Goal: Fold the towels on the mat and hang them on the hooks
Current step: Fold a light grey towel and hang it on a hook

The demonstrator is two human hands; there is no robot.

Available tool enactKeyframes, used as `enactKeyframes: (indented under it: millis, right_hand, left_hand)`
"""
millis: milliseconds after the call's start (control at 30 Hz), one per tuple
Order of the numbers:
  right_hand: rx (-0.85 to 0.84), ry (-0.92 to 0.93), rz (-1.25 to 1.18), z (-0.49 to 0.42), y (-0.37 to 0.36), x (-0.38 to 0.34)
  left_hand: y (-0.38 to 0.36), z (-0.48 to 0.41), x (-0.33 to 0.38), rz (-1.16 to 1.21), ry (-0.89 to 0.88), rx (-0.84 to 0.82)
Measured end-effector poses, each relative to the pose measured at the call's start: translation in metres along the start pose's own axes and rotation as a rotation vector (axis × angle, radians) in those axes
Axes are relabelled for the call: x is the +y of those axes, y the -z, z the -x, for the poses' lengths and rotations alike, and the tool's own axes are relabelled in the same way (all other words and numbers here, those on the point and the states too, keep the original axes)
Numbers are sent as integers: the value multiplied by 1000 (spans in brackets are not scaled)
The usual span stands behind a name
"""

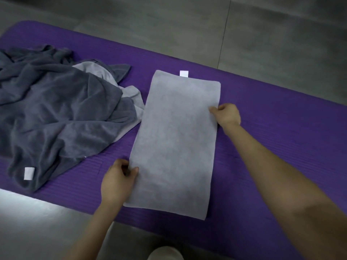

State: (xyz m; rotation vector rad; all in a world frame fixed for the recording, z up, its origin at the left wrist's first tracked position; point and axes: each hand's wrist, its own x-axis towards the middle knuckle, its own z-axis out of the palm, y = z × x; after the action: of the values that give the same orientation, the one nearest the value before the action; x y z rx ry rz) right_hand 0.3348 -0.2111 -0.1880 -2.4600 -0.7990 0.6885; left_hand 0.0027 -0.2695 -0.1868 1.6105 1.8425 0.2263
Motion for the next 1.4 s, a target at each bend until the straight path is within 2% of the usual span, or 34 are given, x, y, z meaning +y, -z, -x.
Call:
enactKeyframes:
  millis: [100, 200, 300, 433, 533, 600, 667, 733, 767, 833, 900, 967, 1033, 1067, 1200, 1267, 1333, 1400]
  right_hand:
    - [54, -1, -21, 0, 2, 0]
    - [171, -103, -92, 15, 25, 34]
    - [293, -278, -112, 50, 58, 94]
    - [434, -573, -240, 121, 89, 172]
    - [384, -703, -352, 179, 84, 206]
    - [295, -704, -408, 206, 80, 214]
    - [299, -648, -341, 218, 87, 217]
    - [362, -513, -140, 217, 102, 224]
    - [396, -382, -72, 215, 111, 226]
    - [427, 0, 64, 205, 126, 236]
    - [328, 373, 291, 188, 135, 256]
    - [145, 564, 477, 172, 143, 278]
    - [-5, 634, 607, 161, 147, 294]
    - [-28, 654, 641, 159, 148, 299]
    - [92, 692, 636, 160, 149, 300]
    - [144, 673, 581, 170, 148, 296]
    - [129, 645, 529, 187, 144, 291]
    - [-66, 528, 466, 199, 147, 281]
  left_hand:
    - [2, -2, 1, -12, -29, -15]
    - [5, -11, 16, -38, -85, -48]
    - [-2, -36, 51, -136, -250, -135]
    - [-32, -80, 126, -330, -566, -346]
    - [-59, -99, 179, -509, -754, -377]
    - [-72, -97, 197, -602, -855, -254]
    - [-77, -85, 198, -563, -971, -92]
    - [-77, -60, 183, -380, -1114, -61]
    - [-75, -44, 171, -292, -1139, -132]
    - [-72, -11, 143, -213, -1127, -345]
    - [-73, 15, 113, -242, -1161, -437]
    - [-73, 30, 84, -368, -1252, -407]
    - [-69, 36, 64, -564, -1332, -371]
    - [-67, 37, 57, -631, -1361, -359]
    - [-53, 29, 50, -605, -1342, -310]
    - [-44, 24, 50, -578, -1257, -343]
    - [-32, 21, 60, -594, -1086, -429]
    - [-21, 14, 74, -718, -890, -605]
